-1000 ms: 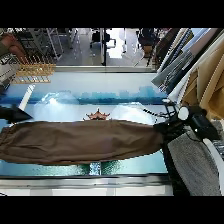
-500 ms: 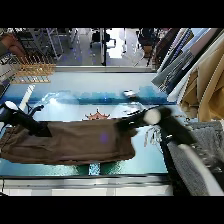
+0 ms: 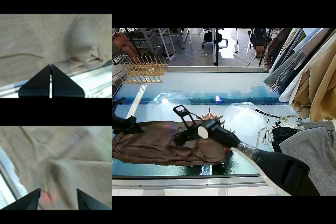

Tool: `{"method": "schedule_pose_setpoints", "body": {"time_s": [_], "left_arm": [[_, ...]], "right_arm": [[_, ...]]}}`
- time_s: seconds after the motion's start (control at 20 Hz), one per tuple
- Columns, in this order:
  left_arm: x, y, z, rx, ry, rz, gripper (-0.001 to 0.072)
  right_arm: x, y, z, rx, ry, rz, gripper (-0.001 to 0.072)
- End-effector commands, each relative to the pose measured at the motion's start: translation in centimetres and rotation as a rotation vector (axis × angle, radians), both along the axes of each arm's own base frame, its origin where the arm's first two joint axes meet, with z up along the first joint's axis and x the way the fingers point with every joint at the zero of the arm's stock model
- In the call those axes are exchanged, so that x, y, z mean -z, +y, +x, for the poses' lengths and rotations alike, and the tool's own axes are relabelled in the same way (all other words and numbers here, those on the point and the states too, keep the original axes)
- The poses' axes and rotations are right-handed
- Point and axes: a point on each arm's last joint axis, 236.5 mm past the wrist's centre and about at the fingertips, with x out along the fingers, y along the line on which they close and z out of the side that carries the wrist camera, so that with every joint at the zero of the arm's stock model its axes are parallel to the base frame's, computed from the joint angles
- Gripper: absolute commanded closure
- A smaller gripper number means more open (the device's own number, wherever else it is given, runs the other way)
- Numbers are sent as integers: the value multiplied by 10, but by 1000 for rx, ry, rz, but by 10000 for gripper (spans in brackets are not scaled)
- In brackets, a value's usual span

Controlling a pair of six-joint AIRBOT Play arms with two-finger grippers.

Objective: Fold the clothes and pants, and hang the long-sleeved shirts on hangers.

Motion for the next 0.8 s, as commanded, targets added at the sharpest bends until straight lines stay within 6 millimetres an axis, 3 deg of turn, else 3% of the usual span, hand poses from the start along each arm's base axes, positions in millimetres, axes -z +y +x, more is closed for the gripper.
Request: {"method": "schedule_pose_setpoints", "body": {"time_s": [0.0, 0.1, 0.15, 0.25, 0.4, 0.55, 0.75], "left_arm": [[-7, 9, -9, -34, 3, 0, 696], [-1, 5, -13, -29, 21, -11, 696], [3, 4, -15, -31, 30, -17, 696], [11, 1, -19, -36, 50, -28, 696], [23, -4, -24, -45, 75, -49, 696], [23, -9, -22, -52, 65, -76, 696], [25, -6, -8, -73, 16, -49, 696]], "right_arm": [[13, -87, 28, 35, 122, -222, 206], [25, -159, 39, 129, 284, -279, 209], [32, -185, 39, 164, 361, -273, 209], [45, -216, 27, 191, 526, -192, 205], [63, -225, 12, 219, 703, -9, 189], [91, -228, 20, 268, 673, 23, 190], [114, -195, 21, 275, 704, 92, 190]]}}
